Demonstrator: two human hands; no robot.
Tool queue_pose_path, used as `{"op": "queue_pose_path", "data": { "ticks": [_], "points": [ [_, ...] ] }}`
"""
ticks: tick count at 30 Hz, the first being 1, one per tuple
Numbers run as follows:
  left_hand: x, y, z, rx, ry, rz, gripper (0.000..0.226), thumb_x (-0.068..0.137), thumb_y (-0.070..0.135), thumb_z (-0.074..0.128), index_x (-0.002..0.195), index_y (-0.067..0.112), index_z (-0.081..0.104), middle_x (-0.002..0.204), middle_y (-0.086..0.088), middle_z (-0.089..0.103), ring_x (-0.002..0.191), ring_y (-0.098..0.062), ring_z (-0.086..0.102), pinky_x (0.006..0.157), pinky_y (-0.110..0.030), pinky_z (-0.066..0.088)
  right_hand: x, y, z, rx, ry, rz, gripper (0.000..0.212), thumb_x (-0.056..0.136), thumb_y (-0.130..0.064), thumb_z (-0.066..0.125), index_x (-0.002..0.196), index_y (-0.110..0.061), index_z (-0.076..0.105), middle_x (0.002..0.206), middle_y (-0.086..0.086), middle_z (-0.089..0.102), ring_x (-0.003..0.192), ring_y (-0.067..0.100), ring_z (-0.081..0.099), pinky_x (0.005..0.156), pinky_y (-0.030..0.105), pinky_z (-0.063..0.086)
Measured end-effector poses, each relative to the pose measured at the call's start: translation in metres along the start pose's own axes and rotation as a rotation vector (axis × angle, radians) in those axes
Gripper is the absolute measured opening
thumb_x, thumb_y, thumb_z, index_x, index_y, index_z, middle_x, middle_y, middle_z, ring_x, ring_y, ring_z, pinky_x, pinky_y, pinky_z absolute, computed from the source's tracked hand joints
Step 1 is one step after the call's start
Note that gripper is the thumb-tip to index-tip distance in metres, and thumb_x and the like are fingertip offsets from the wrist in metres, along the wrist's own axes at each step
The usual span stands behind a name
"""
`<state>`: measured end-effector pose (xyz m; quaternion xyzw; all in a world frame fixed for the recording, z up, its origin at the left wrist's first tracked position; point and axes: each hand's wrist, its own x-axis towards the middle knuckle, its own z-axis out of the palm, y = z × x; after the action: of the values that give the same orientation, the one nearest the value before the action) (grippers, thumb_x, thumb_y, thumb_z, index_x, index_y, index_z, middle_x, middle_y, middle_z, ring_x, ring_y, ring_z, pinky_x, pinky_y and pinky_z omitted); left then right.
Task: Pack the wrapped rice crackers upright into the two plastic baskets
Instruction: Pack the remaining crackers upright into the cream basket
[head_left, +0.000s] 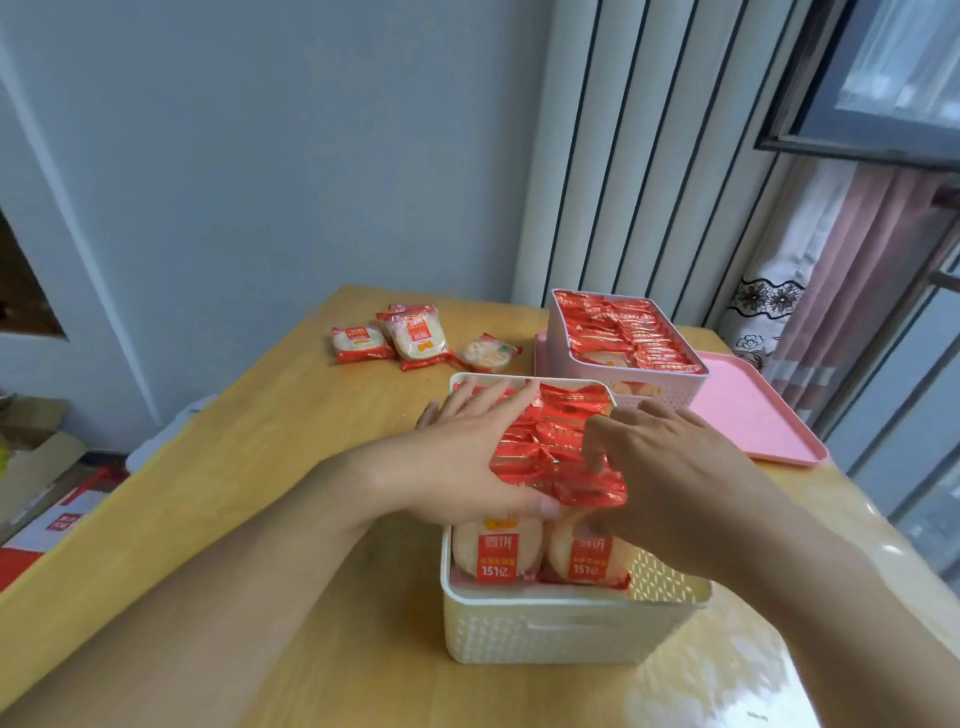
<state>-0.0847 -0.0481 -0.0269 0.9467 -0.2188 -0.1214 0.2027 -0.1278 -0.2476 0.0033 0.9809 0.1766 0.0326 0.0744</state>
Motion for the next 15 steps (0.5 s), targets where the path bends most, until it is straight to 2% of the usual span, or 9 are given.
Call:
{"op": "queue_pose_path", "data": {
  "ticks": [3, 5, 7, 9, 11, 13, 15],
  "points": [
    [0.004, -0.017, -0.018, -0.241, 0.271, -0.034, 0.086, 0.094, 0.060, 0.054, 0.161, 0.037, 0.004, 0.168, 0.017, 0.000, 0.155, -0.010, -0.009, 0.127, -0.039, 0.002, 0.006, -0.003, -0.027, 0.272, 0.205, 0.027, 0.025, 0.084, -0.048, 0.074, 0.094, -0.040, 0.053, 0.096, -0.021, 0.056, 0.096, 0.006, 0.052, 0.079, 0.028, 0.043],
    [0.011, -0.032, -0.027, -0.419, 0.443, -0.100, 0.076, 0.097, 0.050, 0.057, 0.160, 0.030, 0.019, 0.166, 0.009, 0.020, 0.154, -0.013, 0.012, 0.124, -0.034, 0.015, 0.030, -0.009, -0.043, 0.393, 0.275, 0.014, 0.016, 0.088, -0.038, 0.073, 0.093, -0.035, 0.058, 0.092, -0.021, 0.060, 0.091, 0.006, 0.058, 0.078, 0.031, 0.051],
    [0.021, -0.048, -0.033, -0.581, 0.579, -0.184, 0.061, 0.097, 0.037, 0.063, 0.152, 0.024, 0.039, 0.147, 0.012, 0.046, 0.136, -0.015, 0.042, 0.105, -0.024, 0.032, 0.066, -0.014, -0.052, 0.417, 0.204, -0.023, 0.013, 0.091, -0.032, 0.070, 0.102, -0.031, 0.063, 0.096, -0.017, 0.065, 0.091, 0.008, 0.063, 0.080, 0.037, 0.058],
    [0.036, -0.068, -0.036, -0.662, 0.690, -0.311, 0.045, 0.095, 0.029, 0.067, 0.137, 0.022, 0.054, 0.132, 0.009, 0.056, 0.115, -0.016, 0.053, 0.088, -0.023, 0.036, 0.108, -0.021, -0.054, 0.404, 0.138, -0.054, 0.020, 0.092, -0.027, 0.069, 0.111, -0.028, 0.064, 0.103, -0.012, 0.068, 0.093, 0.012, 0.065, 0.082, 0.040, 0.059],
    [0.054, -0.094, -0.035, -0.678, 0.732, -0.421, 0.039, 0.091, 0.027, 0.070, 0.128, 0.021, 0.060, 0.136, 0.001, 0.057, 0.112, -0.018, 0.055, 0.085, -0.026, 0.039, 0.147, -0.030, -0.047, 0.393, 0.068, -0.064, 0.030, 0.091, -0.026, 0.070, 0.119, -0.026, 0.064, 0.110, -0.007, 0.070, 0.095, 0.016, 0.065, 0.086, 0.042, 0.058],
    [0.066, -0.115, -0.035, -0.659, 0.675, -0.533, 0.040, 0.087, 0.030, 0.071, 0.124, 0.020, 0.059, 0.137, -0.002, 0.056, 0.108, -0.023, 0.056, 0.084, -0.028, 0.041, 0.182, -0.037, -0.037, 0.366, -0.032, -0.059, 0.042, 0.090, -0.029, 0.072, 0.130, -0.025, 0.060, 0.119, -0.002, 0.070, 0.100, 0.020, 0.065, 0.090, 0.041, 0.057],
    [0.082, -0.143, -0.031, -0.553, 0.625, -0.640, 0.059, 0.078, 0.036, 0.068, 0.133, 0.023, 0.052, 0.134, -0.002, 0.059, 0.116, -0.030, 0.056, 0.092, -0.035, 0.047, 0.217, -0.043, -0.025, 0.348, -0.114, -0.040, 0.056, 0.090, -0.034, 0.073, 0.141, -0.023, 0.053, 0.130, 0.002, 0.065, 0.109, 0.024, 0.064, 0.096, 0.039, 0.053]
  ]
}}
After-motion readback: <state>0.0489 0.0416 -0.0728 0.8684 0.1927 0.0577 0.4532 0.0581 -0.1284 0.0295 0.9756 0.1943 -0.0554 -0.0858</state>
